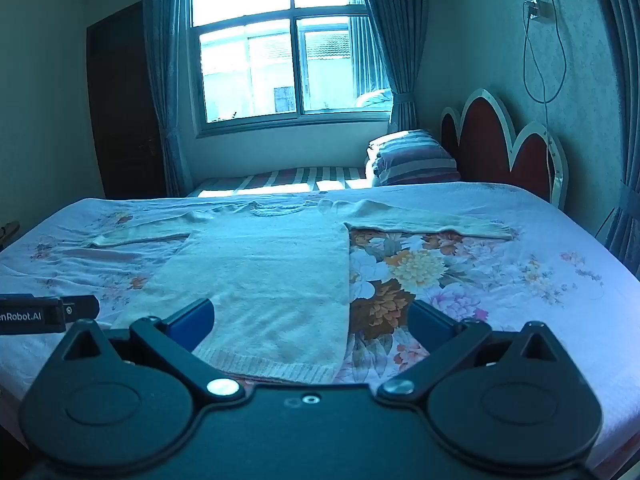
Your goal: Fold small clothes
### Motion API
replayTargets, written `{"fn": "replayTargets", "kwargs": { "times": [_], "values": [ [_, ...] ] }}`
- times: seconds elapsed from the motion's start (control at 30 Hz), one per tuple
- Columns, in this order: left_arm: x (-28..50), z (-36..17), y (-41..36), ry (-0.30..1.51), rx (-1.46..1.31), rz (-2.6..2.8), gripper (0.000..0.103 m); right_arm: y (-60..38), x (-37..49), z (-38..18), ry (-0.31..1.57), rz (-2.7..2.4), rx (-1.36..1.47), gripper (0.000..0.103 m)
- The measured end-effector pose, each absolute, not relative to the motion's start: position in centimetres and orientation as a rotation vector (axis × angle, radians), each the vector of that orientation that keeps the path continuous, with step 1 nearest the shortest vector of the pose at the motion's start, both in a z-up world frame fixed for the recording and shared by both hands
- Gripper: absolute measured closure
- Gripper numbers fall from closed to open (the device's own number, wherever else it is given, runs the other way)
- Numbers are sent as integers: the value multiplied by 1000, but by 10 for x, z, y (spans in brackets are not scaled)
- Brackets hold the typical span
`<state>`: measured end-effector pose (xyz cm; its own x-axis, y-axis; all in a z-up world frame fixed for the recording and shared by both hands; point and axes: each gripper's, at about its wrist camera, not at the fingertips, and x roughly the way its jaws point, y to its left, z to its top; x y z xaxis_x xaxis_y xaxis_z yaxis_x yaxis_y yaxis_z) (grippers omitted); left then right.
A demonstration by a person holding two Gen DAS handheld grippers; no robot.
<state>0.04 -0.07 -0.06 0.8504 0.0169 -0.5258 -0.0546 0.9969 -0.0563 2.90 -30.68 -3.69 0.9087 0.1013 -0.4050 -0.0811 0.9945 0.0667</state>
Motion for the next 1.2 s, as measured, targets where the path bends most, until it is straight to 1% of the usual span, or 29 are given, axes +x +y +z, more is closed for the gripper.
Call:
{"fn": "replayTargets", "kwargs": {
  "times": [1.2],
  "values": [
    [3, 0, -5, 555, -73, 40, 0, -313, 34, -36, 417, 91, 52, 0]
  ]
}}
